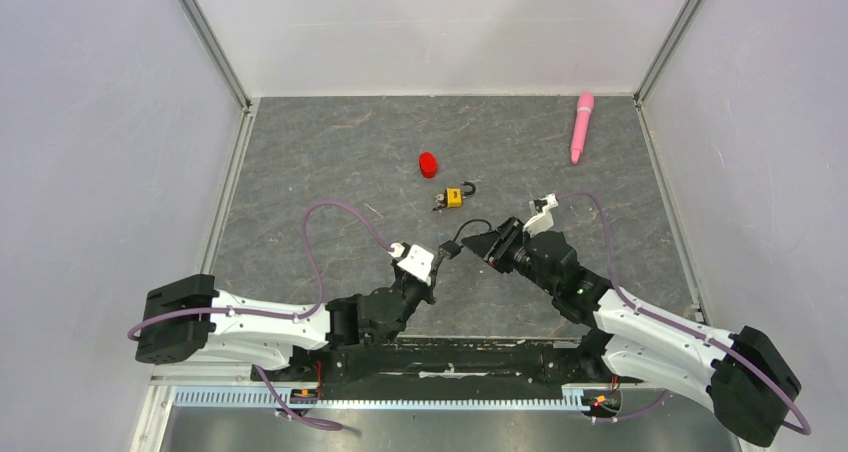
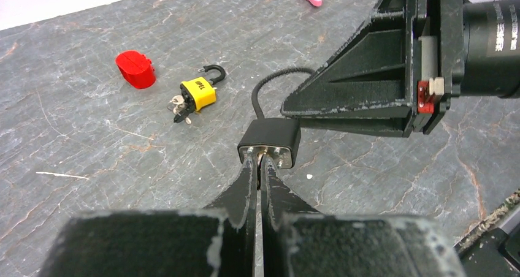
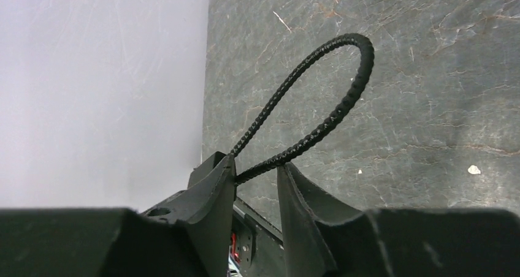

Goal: Unlock with the key

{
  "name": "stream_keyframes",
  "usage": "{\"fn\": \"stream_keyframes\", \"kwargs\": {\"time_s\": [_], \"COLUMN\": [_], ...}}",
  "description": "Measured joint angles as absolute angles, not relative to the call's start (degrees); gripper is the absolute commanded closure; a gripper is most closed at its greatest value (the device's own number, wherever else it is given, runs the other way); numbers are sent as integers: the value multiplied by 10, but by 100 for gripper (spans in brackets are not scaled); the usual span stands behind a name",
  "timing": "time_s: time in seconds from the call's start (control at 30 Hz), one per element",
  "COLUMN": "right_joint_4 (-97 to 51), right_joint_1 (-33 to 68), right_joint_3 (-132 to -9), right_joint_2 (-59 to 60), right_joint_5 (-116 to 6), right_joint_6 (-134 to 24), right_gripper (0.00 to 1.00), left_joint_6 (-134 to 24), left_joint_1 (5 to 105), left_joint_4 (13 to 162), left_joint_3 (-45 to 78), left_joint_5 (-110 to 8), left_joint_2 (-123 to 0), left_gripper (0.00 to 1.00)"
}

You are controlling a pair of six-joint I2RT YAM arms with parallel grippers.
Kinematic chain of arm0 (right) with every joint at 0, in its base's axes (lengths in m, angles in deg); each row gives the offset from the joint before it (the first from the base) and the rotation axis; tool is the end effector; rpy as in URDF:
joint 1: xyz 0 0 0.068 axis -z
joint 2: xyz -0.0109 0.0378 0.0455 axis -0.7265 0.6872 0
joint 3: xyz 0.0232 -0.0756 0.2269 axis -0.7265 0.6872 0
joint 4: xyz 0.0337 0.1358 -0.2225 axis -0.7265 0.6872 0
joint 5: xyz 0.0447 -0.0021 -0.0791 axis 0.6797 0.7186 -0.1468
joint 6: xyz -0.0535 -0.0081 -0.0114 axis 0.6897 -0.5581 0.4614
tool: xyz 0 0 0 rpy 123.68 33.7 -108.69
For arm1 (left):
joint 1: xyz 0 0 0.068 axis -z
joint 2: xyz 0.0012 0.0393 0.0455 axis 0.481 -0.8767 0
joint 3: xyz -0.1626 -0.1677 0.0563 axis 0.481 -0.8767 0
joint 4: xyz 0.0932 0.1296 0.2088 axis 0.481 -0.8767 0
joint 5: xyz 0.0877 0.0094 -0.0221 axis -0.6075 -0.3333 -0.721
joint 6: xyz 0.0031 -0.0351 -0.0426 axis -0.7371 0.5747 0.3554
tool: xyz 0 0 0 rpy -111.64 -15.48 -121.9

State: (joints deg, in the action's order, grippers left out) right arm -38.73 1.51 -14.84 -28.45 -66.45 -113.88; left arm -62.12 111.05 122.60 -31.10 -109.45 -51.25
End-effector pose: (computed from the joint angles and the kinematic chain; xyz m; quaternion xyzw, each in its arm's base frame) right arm 0.1614 0.1579 0.1845 0.1647 0.7835 0.4755 0.3646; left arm 0.0618 -0.2420 0.2016 0.1853 0.6970 -0.2031 0.6623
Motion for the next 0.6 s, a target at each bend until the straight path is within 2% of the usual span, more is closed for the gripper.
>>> {"fn": "stream_keyframes", "kwargs": {"time_s": [0.23, 0.4, 0.43, 0.5, 0.6], "right_joint_4": [-419, -429, -432, -442, -457], "right_joint_1": [21, 23, 23, 23, 27], "right_joint_3": [-140, -133, -132, -125, -115], "right_joint_2": [-297, -317, -319, -324, -330], "right_joint_5": [-665, -663, -663, -663, -668], "right_joint_6": [-1158, -1159, -1158, -1157, -1152], "right_gripper": [100, 100, 100, 100, 100], "left_joint_6": [-615, -609, -608, -608, -606], "left_joint_1": [1111, 1110, 1110, 1109, 1109], "left_joint_4": [1228, 1238, 1240, 1242, 1243], "left_joint_3": [-330, -338, -338, -339, -342], "left_joint_5": [-1076, -1064, -1063, -1057, -1049], "left_joint_2": [-509, -506, -505, -504, -503], "left_gripper": [98, 96, 92, 76, 42]}}
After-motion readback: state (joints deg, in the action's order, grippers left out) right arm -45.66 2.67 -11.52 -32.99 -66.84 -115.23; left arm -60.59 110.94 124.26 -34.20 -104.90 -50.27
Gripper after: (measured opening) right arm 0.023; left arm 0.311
